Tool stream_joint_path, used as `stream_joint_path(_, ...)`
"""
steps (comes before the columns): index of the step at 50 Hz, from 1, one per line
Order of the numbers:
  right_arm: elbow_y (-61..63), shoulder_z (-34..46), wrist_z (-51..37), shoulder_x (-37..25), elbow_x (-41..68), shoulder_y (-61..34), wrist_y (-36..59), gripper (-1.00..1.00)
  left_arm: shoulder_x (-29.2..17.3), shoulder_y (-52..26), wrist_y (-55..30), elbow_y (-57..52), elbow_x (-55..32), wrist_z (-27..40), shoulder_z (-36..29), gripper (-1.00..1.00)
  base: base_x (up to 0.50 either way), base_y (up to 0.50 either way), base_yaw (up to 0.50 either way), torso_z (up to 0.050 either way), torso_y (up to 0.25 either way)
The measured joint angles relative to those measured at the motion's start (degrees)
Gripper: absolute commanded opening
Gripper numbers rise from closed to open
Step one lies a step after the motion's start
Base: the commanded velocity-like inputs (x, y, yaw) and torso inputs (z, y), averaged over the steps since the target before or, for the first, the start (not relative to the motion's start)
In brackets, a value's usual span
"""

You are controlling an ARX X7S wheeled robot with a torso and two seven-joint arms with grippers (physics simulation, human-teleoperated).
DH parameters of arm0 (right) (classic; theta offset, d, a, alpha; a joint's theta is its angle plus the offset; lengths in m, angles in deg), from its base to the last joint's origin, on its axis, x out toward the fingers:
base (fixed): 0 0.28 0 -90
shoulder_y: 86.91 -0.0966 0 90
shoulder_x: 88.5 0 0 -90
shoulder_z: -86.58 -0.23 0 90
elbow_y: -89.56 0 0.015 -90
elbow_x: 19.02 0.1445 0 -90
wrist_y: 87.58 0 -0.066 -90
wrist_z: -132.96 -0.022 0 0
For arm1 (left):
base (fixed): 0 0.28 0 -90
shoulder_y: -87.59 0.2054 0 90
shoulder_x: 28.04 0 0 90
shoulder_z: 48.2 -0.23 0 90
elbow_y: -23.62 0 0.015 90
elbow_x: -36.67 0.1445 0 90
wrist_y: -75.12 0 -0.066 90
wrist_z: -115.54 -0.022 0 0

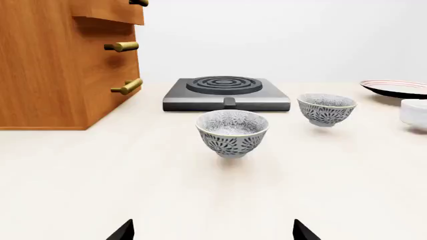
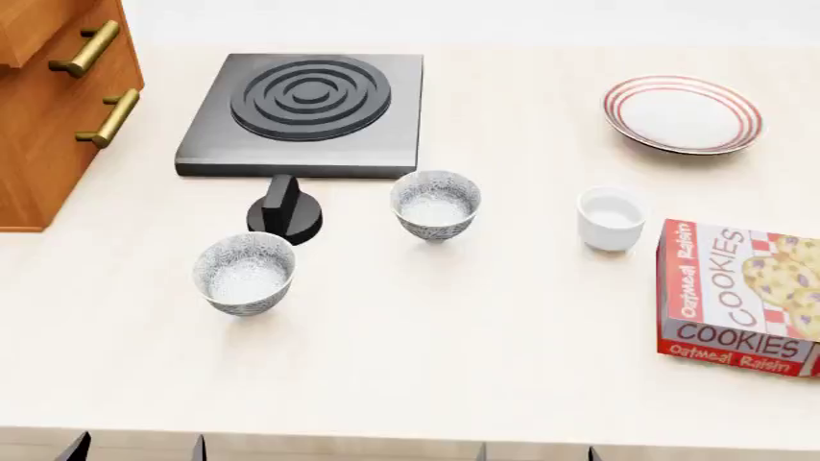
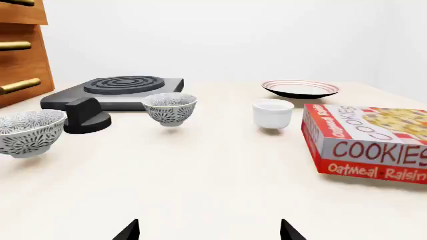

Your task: Pick the akita bowl next to the ramekin and place it on the plate.

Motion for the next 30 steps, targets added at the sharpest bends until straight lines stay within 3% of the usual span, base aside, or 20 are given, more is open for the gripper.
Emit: stream_joint_path(30,2.3,2.8,-4.7,-2.7,2.9,0.6,1.9,1.00,-2.8,0.5,-2.0,-2.1,-1.6,3.7,-3.8,1.00,0.00,0.00,0.00,0.000,0.000)
